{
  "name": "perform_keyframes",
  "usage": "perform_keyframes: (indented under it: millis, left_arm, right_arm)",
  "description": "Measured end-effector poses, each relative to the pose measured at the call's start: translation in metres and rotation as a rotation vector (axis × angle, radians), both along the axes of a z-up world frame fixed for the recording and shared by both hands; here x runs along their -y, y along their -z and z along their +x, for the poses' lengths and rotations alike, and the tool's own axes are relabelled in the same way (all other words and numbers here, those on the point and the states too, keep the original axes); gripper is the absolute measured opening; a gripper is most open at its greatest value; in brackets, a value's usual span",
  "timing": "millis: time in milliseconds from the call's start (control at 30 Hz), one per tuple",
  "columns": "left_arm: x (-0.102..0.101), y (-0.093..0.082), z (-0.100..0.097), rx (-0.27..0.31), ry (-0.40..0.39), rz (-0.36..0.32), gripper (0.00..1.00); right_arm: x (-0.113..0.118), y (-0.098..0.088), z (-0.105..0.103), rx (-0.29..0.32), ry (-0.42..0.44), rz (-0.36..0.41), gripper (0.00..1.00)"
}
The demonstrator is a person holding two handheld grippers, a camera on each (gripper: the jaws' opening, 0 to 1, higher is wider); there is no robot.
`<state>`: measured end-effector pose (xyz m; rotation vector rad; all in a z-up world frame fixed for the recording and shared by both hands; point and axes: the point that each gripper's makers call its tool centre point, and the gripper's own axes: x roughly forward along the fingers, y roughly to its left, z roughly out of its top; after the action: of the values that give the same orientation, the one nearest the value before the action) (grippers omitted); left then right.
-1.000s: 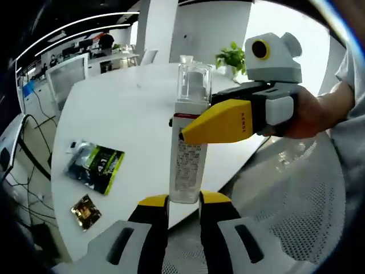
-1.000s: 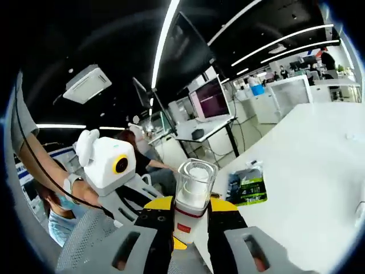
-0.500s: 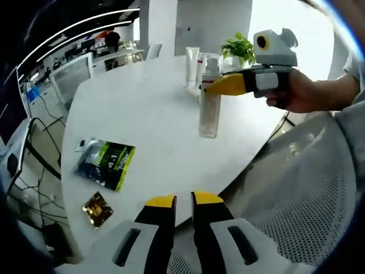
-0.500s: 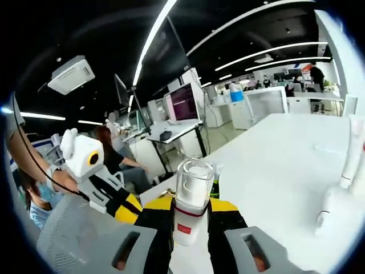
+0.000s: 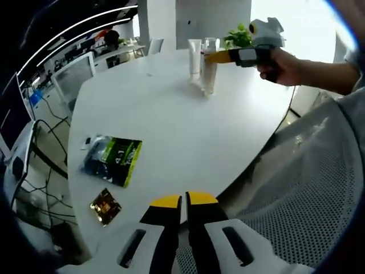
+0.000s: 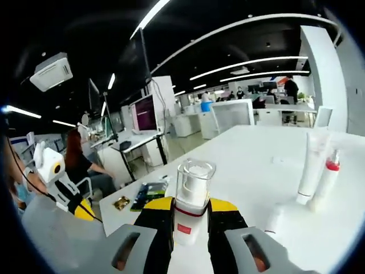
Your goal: Arrange the skincare products in the storage area until every visible bottle or jar stands upright without overlapping.
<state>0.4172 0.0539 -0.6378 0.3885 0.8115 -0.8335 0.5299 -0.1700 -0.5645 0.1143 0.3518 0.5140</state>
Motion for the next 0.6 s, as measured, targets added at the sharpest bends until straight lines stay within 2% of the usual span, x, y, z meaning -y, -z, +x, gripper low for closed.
perform_keyframes:
  millis: [300,600]
  left_arm:
    - [-0.004,0.004,0.0,-0.004,0.002,0.03,0.0]
    - [-0.007,0.007,0.0,-0.01,-0.004,0.047,0.0]
  right_arm:
    - [0.058,0.004,0.03,0.014,0.11,-0.09,0.15]
    - [0.102,0.025,0.051,-0.017,0.202,-0.17,0.15]
